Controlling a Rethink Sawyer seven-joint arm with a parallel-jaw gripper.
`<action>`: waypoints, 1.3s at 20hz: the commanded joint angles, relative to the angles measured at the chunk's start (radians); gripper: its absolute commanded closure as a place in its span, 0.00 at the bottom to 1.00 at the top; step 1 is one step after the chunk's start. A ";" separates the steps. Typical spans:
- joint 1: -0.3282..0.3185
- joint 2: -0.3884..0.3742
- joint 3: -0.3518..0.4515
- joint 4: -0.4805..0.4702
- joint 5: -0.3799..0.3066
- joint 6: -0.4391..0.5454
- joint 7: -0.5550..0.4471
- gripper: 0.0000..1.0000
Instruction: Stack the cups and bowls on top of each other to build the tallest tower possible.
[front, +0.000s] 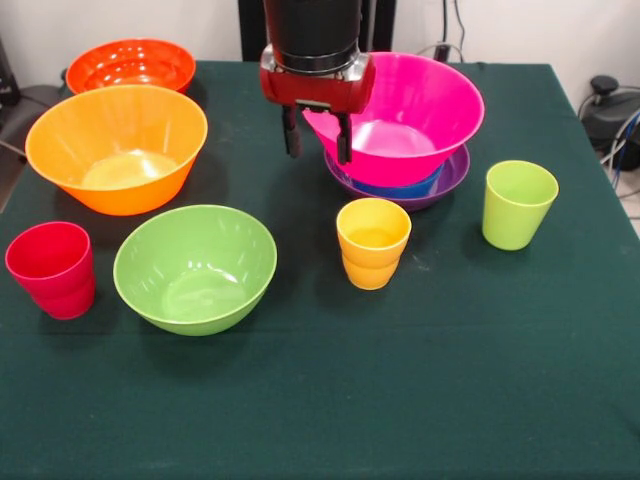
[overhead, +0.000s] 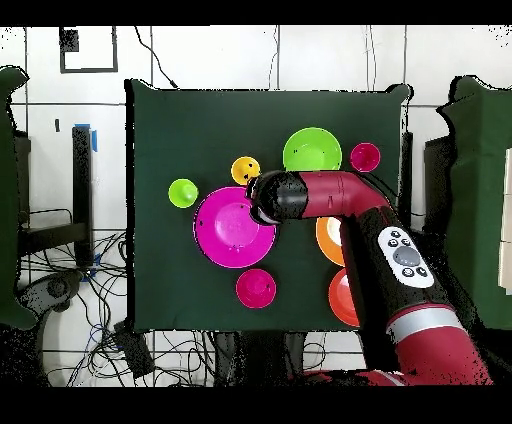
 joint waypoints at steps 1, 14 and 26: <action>0.027 0.047 -0.005 -0.021 -0.009 -0.003 0.005 0.00; 0.053 0.029 -0.024 0.003 -0.001 -0.020 0.039 0.00; 0.085 0.013 -0.043 0.017 0.015 -0.026 0.073 0.00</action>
